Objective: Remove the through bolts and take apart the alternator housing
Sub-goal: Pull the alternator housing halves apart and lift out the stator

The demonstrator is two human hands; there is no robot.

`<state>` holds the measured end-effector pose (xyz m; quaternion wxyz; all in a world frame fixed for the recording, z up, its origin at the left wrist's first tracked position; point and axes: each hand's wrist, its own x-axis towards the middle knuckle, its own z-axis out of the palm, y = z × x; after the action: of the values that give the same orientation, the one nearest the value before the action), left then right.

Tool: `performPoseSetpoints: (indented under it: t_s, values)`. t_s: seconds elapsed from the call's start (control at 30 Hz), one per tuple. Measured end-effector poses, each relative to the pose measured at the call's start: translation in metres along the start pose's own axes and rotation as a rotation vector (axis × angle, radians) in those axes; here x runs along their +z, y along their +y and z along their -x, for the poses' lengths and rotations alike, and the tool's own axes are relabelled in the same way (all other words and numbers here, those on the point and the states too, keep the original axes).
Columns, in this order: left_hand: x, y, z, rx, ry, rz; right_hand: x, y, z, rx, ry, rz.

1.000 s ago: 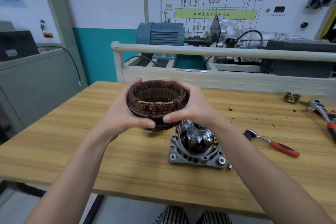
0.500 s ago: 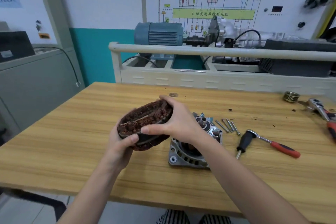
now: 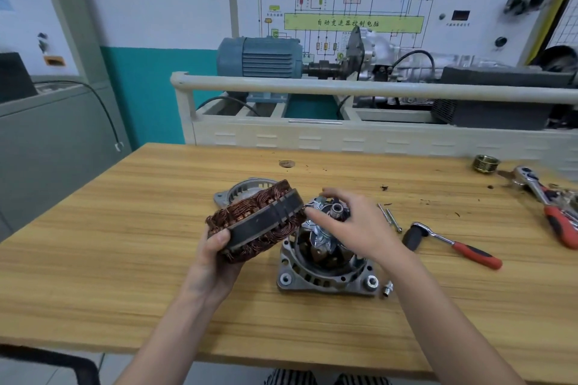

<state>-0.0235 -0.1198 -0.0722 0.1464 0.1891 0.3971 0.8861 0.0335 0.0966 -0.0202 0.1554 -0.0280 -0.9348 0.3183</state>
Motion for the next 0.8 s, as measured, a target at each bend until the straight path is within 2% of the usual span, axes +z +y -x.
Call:
performPoseSetpoints:
  t_s: [0.17,0.3,0.5,0.8]
  values:
    - [0.003,-0.005,0.003,-0.056,0.001,0.141,0.01,0.017,0.007,-0.019,0.104,-0.106]
    - [0.002,-0.007,0.004,-0.061,0.013,0.152,0.016,0.02,0.009,-0.043,0.157,-0.198]
    - [-0.002,-0.009,0.001,0.004,0.02,0.038,0.014,0.021,0.007,-0.032,0.145,-0.254]
    - [-0.007,-0.015,0.003,-0.018,0.112,0.047,0.009,0.028,0.007,-0.017,0.143,-0.229]
